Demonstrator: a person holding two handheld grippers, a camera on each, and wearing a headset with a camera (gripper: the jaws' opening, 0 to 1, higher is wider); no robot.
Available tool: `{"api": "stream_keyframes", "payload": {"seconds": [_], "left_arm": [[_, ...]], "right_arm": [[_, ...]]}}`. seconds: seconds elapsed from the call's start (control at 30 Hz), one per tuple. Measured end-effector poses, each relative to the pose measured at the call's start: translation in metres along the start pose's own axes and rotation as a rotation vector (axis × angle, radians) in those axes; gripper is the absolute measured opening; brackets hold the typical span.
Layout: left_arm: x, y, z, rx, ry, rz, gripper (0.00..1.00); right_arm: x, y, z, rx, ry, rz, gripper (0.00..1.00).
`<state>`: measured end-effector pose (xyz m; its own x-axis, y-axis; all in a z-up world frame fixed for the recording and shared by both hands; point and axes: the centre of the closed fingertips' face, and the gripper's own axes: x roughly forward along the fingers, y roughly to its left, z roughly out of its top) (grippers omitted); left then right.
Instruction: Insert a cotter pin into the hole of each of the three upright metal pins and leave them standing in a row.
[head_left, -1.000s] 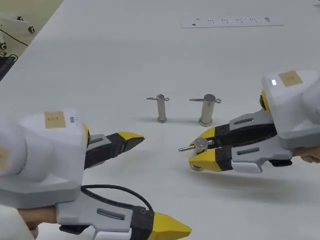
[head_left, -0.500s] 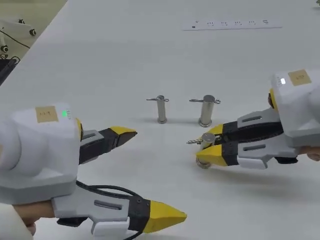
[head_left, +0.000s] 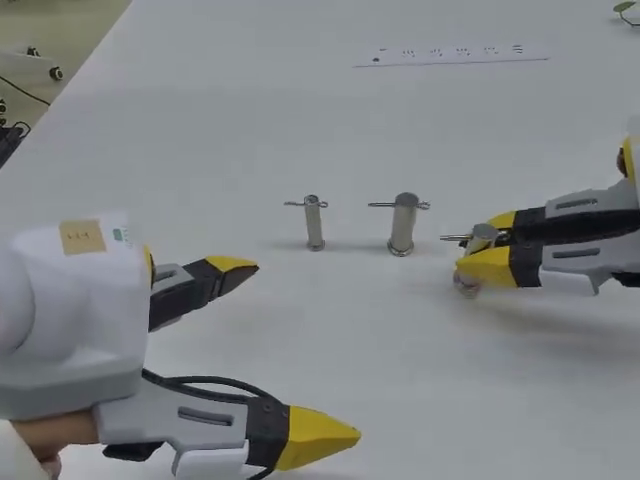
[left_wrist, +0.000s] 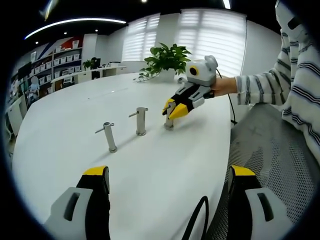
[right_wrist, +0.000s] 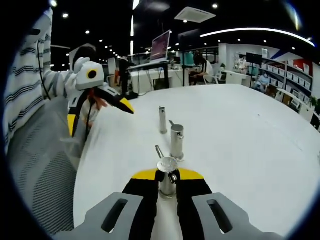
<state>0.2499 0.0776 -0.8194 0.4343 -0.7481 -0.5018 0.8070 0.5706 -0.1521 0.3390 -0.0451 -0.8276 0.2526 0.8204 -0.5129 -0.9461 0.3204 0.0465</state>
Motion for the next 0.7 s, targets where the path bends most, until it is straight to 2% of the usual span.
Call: {"api": "stream_keyframes", "payload": {"seconds": [0.13,0.3,0.43,0.53,0.7], "left_arm": [[-0.001,-0.003,0.007,-0.024,-0.029,-0.010,0.99],[0.000,-0.003,0.008,-0.028,-0.030,-0.006,0.99],[0.001,-0.003,0.003,-0.036,-0.003,-0.001,0.99],[0.000,-0.003,0.002,-0.048,-0.007,0.002,0.99],[-0.001,-0.007,-0.002,-0.048,0.002,0.004,0.98]], "right_arm": [[-0.009,-0.015,-0.003,0.011,-0.004,-0.038,0.13],[-0.013,-0.028,-0.006,0.046,-0.022,-0.064,0.13],[-0.013,-0.036,-0.010,0.068,-0.025,-0.071,0.13],[-0.013,-0.039,-0.009,0.074,-0.046,-0.065,0.13],[-0.013,-0.043,-0.009,0.063,-0.051,-0.065,0.13]]}}
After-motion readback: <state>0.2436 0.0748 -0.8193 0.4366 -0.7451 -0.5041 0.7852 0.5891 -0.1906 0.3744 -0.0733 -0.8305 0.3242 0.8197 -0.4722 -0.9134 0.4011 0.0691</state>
